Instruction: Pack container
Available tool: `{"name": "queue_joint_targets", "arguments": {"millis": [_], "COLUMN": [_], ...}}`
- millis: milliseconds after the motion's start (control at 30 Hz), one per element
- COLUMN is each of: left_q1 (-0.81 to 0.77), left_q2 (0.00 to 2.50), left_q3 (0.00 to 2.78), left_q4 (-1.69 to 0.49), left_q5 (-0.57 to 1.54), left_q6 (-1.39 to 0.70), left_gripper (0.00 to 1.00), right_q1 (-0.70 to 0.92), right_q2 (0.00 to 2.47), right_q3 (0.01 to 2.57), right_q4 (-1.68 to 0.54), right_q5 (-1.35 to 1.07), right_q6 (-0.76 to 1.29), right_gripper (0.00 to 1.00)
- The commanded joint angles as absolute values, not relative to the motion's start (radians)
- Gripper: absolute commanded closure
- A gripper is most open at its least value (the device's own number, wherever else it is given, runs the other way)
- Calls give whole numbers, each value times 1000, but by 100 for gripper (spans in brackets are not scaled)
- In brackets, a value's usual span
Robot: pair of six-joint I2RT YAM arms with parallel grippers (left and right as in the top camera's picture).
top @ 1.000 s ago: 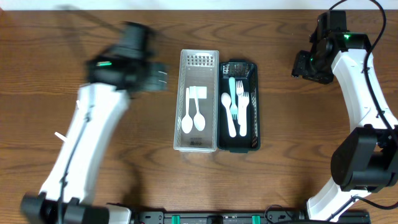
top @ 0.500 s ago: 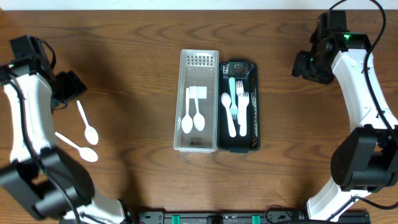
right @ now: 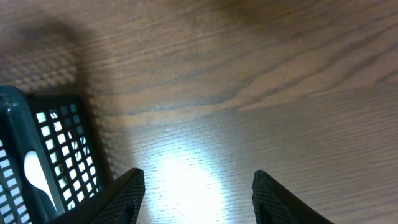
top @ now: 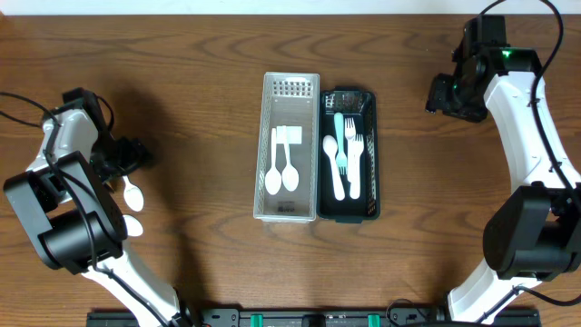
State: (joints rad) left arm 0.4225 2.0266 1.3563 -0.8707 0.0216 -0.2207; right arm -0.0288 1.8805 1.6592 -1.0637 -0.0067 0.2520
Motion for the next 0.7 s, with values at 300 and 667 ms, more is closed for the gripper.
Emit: {"name": "queue_joint_targets", "arguments": {"millis": [300,667], "left_q1": [421,421], "left_q2": [2033,2033], "left_q3": [1262,1262], "left_q4": [-806,-810], "left_q5": [72,72], "left_q6": [-169,-169], "left_gripper": [16,80], "right_q1": [-33,-33], "right_q2": [1872,1872], "right_q3": [1657,1657], "right_q4": [-1059,-1068], "right_q5": [4,3], "right_q6": [242,241], "right_gripper": [41,41]}}
